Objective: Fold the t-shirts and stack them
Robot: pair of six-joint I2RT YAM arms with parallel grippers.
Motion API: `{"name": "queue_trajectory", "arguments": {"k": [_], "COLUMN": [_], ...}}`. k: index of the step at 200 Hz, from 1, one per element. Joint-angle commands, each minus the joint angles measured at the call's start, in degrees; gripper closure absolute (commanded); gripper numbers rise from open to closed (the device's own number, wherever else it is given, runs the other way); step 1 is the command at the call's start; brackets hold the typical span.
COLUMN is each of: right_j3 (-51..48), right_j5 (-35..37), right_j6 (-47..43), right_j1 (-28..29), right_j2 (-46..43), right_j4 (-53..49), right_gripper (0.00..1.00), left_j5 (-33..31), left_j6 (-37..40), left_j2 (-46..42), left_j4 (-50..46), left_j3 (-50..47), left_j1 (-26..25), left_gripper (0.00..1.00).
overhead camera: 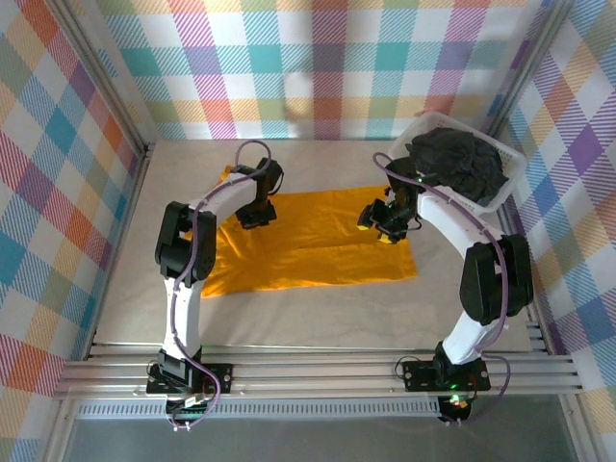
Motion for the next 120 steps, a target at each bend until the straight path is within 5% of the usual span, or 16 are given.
{"name": "queue_trajectory", "arguments": {"k": [1,120], "right_j3": [-0.3,-1.5], "right_j5": [-1.2,-1.2], "right_j6": [0.8,0.8], "right_j1": [0.3,0.3], "right_j2": [-1.1,-2.0], "right_j4": [0.5,0.5], "right_gripper": [0.43,0.43], "left_j5": [-0.8,-2.6], "left_j6": [1.0,1.7], "left_j2": [0.1,0.0], "left_j4": [-1.3,-0.6], "left_j3": [-1.6,-3.4], "left_j1": [-0.2,-0.3], "left_gripper": [0.8,0.78]}}
